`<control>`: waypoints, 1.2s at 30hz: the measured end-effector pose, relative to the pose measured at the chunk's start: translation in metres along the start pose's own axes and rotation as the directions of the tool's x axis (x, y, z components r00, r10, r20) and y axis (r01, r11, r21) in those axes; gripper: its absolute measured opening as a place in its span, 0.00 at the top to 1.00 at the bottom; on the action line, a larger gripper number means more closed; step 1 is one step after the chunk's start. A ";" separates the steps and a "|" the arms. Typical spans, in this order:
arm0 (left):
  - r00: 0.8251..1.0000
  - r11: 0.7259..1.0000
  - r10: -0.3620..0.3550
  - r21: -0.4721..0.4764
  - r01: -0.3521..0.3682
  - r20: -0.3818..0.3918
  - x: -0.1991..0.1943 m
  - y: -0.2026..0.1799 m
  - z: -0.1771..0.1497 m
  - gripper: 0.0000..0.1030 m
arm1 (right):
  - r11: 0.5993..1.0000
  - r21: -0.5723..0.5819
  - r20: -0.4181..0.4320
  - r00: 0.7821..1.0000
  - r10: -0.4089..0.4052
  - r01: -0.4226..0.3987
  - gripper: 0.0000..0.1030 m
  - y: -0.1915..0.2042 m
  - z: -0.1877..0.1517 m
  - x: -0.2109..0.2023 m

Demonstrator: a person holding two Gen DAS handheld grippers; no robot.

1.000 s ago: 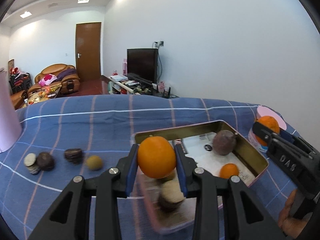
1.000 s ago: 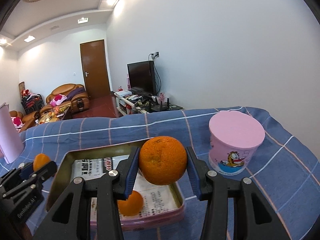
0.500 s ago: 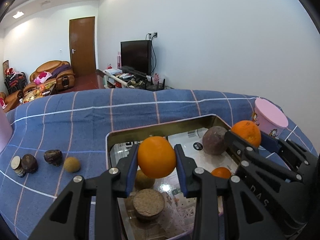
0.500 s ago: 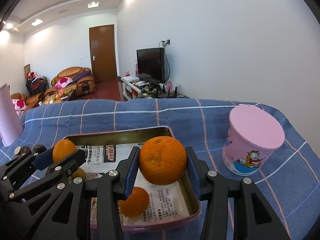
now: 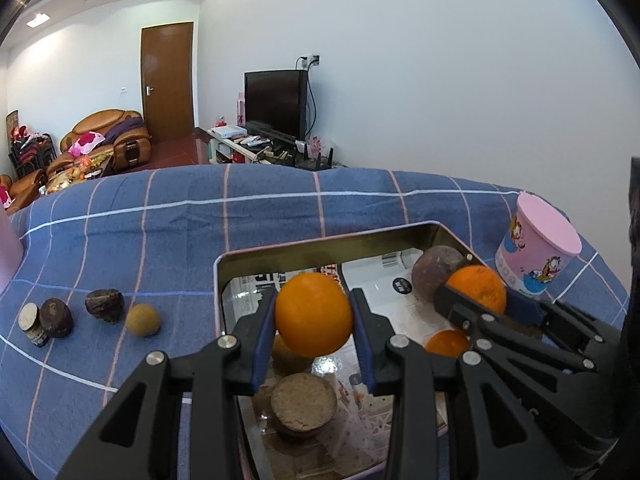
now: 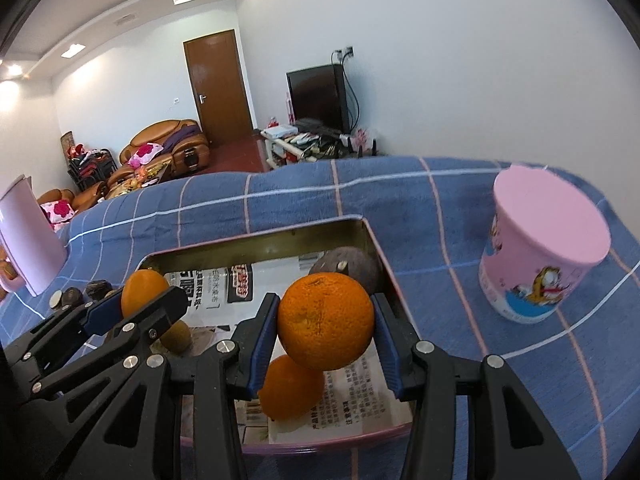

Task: Organize fruits
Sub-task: 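Open the left gripper over the tin while the right gripper releases its orange, then withdraw both grippers from the tin back toward the remaining pile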

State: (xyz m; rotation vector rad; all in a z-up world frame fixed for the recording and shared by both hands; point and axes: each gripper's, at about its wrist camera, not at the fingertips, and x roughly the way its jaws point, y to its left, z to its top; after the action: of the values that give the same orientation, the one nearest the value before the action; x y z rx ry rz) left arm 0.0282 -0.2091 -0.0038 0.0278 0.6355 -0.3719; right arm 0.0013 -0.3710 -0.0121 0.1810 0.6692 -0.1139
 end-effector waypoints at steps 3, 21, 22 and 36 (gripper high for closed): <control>1.000 1.000 0.000 0.002 0.000 0.022 -0.003 -0.001 -0.001 0.62 | 1.000 0.004 0.004 1.000 0.003 -0.003 0.51 0.000 -0.001 -0.001; 0.974 0.997 0.074 0.005 -0.077 0.213 -0.044 0.012 0.001 0.00 | 0.992 0.124 0.366 0.929 -0.059 0.015 0.15 -0.016 0.002 -0.063; 0.973 0.996 0.085 0.009 -0.089 0.215 -0.045 0.013 0.001 0.00 | 0.993 0.111 0.402 0.912 -0.080 0.038 0.15 -0.013 0.002 -0.068; 0.944 0.970 0.240 -0.014 -0.243 0.228 -0.047 0.045 -0.008 0.00 | 0.985 0.067 0.424 0.889 -0.170 0.157 0.15 -0.003 -0.008 -0.070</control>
State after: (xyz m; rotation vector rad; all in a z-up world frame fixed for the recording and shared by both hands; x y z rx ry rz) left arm 0.0040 -0.1501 0.0132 0.0747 0.3952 -0.1381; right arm -0.0588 -0.3691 0.0254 0.1224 0.2396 -0.3176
